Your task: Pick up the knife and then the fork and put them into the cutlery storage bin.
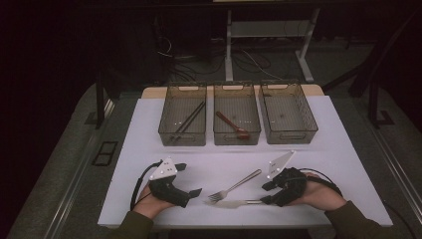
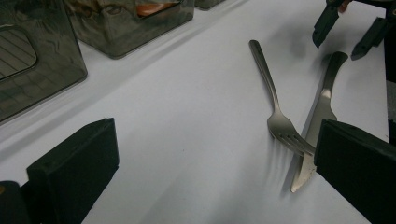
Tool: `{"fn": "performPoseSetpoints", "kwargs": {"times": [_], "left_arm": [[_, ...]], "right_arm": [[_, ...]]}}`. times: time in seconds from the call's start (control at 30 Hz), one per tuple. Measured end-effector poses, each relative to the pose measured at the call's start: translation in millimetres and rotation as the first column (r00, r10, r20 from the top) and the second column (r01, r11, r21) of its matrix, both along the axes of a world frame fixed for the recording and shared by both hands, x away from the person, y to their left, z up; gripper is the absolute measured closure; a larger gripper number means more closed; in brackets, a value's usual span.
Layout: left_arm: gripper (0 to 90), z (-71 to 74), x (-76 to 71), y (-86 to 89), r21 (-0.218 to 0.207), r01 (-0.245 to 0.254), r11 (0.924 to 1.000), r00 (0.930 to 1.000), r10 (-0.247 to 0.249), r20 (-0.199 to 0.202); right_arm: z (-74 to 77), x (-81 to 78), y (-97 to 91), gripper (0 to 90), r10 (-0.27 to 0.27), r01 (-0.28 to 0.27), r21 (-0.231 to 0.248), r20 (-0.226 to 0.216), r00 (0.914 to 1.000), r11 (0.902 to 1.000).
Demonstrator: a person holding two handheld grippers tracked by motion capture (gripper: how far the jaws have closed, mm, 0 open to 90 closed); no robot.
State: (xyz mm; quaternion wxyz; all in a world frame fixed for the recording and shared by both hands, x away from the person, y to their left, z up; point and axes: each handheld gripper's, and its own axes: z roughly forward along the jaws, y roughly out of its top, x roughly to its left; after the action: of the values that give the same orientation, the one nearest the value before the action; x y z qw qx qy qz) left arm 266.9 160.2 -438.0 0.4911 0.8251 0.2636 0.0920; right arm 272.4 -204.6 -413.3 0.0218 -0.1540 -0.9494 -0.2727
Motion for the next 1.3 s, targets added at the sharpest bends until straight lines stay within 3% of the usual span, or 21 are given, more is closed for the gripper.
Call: {"fn": "performPoseSetpoints", "kwargs": {"times": [0.17, 0.27, 0.4, 0.7, 1.13, 1.23, 1.3], "left_arm": [[0.0, -0.2, 0.2, -0.3, -0.003, -0.001, 1.0000, 1.0000, 0.001, 0.000], [0.0, -0.3, 0.3, -0.3, -0.004, -0.001, 1.0000, 1.0000, 0.001, 0.000], [0.0, -0.3, 0.2, -0.7, -0.001, 0.000, 1.0000, 1.0000, 0.000, -0.002], [0.0, -0.9, 0.3, -1.1, -0.002, 0.001, 1.0000, 1.0000, -0.001, -0.003], [0.0, -1.0, 0.1, -2.0, 0.002, 0.006, 1.0000, 1.0000, -0.006, -0.002], [0.0, -1.0, -0.2, -2.0, 0.002, 0.006, 1.0000, 1.0000, -0.006, -0.002], [0.0, -1.2, -0.1, -2.1, 0.001, 0.006, 1.0000, 1.0000, -0.006, -0.003]], "right_arm": [[3.5, -0.6, 13.4, 48.8, 0.064, -0.062, -0.072, 0.036, 0.9973, 0.9955], [4.2, -2.8, 23.1, 52.6, 0.100, -0.096, -0.122, 0.031, 0.9945, 0.9879], [2.6, -4.8, 36.4, 57.5, 0.163, -0.155, -0.173, 0.029, 0.9862, 0.9726], [-1.5, -2.1, 60.3, 69.4, 0.240, -0.228, -0.268, 0.013, 0.9707, 0.9362], [-5.2, -1.0, 77.9, 76.2, 0.317, -0.289, -0.371, 0.015, 0.9483, 0.8825], [-4.1, -2.9, 81.5, 77.6, 0.322, -0.288, -0.408, 0.015, 0.9466, 0.8662], [-4.3, -4.6, 83.2, 78.2, 0.324, -0.288, -0.417, 0.016, 0.9461, 0.8621]]}}
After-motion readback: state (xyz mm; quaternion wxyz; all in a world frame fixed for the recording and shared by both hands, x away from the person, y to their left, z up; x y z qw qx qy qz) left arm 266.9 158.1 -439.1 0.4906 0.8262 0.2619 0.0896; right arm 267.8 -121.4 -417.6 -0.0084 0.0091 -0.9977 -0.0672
